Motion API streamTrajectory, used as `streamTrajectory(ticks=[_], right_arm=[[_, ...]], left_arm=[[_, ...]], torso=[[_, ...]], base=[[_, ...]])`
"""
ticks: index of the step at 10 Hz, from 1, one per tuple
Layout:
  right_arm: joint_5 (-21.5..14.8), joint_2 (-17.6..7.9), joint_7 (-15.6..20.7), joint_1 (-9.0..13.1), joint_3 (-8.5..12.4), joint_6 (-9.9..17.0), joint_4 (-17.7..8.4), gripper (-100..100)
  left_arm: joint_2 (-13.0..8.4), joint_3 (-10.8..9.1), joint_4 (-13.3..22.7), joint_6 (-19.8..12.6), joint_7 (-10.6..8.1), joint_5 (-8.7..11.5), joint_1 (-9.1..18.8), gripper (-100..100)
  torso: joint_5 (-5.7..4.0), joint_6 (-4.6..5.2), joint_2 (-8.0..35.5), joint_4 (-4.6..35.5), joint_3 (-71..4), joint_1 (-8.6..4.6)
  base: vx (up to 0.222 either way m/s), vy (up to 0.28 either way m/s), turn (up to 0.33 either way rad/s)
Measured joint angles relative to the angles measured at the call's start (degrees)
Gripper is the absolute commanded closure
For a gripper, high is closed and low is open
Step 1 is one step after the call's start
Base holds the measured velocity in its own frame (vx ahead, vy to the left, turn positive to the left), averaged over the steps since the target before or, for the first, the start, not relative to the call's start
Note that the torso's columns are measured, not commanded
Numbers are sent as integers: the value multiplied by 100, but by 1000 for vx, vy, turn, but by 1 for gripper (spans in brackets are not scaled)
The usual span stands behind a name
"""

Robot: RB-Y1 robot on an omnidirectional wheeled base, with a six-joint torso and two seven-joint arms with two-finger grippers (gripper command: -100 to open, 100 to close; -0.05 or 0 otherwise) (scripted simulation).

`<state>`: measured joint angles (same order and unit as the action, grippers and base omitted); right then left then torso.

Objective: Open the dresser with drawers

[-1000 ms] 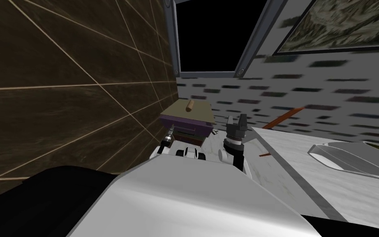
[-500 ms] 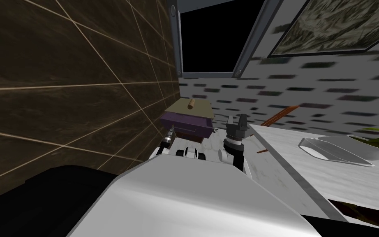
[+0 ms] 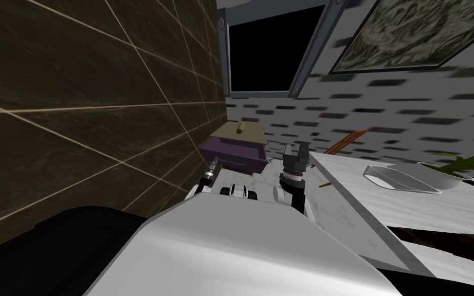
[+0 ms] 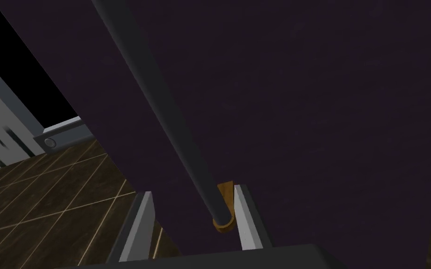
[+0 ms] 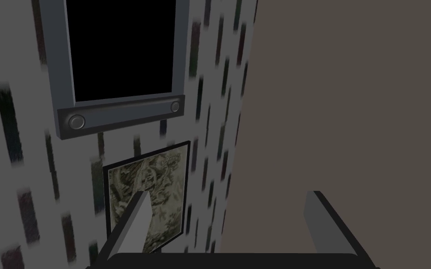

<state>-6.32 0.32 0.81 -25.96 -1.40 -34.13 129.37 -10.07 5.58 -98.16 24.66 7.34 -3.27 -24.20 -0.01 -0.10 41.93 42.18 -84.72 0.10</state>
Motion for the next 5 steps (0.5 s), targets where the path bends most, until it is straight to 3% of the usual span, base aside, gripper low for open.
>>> streamTrajectory(ticks=[5], right_arm=[[0, -1, 0, -2, 1, -1, 1, 0]], left_arm=[[-174, -47, -774, -587, -107, 64, -199, -100]], torso=[[-1, 11, 55, 19, 28, -13]], base=[[27, -7, 1]])
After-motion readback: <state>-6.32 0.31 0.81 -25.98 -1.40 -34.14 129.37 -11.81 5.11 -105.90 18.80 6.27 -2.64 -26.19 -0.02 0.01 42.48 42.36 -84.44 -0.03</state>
